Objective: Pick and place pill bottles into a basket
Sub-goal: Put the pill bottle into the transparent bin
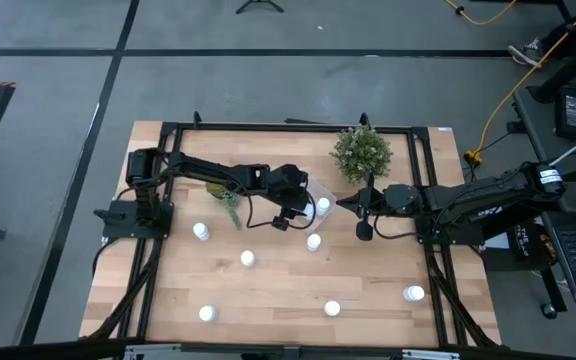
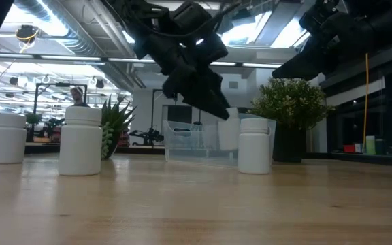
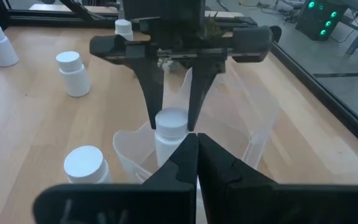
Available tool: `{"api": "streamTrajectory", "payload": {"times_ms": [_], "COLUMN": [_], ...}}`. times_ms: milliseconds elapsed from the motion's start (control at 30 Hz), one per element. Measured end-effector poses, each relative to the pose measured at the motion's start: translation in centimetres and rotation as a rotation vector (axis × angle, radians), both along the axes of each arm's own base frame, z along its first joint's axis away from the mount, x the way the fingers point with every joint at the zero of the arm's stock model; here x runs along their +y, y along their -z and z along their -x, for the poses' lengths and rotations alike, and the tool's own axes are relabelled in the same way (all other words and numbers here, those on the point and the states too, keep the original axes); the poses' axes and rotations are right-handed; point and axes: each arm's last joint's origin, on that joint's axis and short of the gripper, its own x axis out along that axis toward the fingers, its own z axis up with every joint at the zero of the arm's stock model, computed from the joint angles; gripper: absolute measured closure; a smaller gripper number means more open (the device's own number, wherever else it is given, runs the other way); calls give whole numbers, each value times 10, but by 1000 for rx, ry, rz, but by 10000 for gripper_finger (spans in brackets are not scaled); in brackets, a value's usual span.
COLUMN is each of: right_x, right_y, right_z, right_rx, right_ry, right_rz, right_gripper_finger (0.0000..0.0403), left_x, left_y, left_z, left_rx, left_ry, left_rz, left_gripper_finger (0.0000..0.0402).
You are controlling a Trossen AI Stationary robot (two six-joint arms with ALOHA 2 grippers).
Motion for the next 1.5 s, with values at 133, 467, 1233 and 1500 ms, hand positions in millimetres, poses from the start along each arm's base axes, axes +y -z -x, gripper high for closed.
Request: {"api": "streamTrajectory", "payload": {"times_ms": [133, 467, 1233, 1500], "right_x": [0, 0, 0, 0], "right_y": [0, 0, 0, 0], "right_z": [0, 0, 0, 0], "right_rx": [1, 1, 0, 1], "right_ry": [0, 0, 0, 0], "right_rz": [0, 0, 0, -1], "right_gripper_finger": [394, 394, 394, 394], "left_x": [-2, -6, -7, -7], "left_y": [-1, 1, 22, 21], "left_z": [-1, -2, -10, -11], "left_rx": [-14, -14, 9, -1], "left_ry": [0, 29, 27, 27], "left_rz": [9, 53, 51, 49], "left_gripper_finger": [247, 247, 243, 191]}}
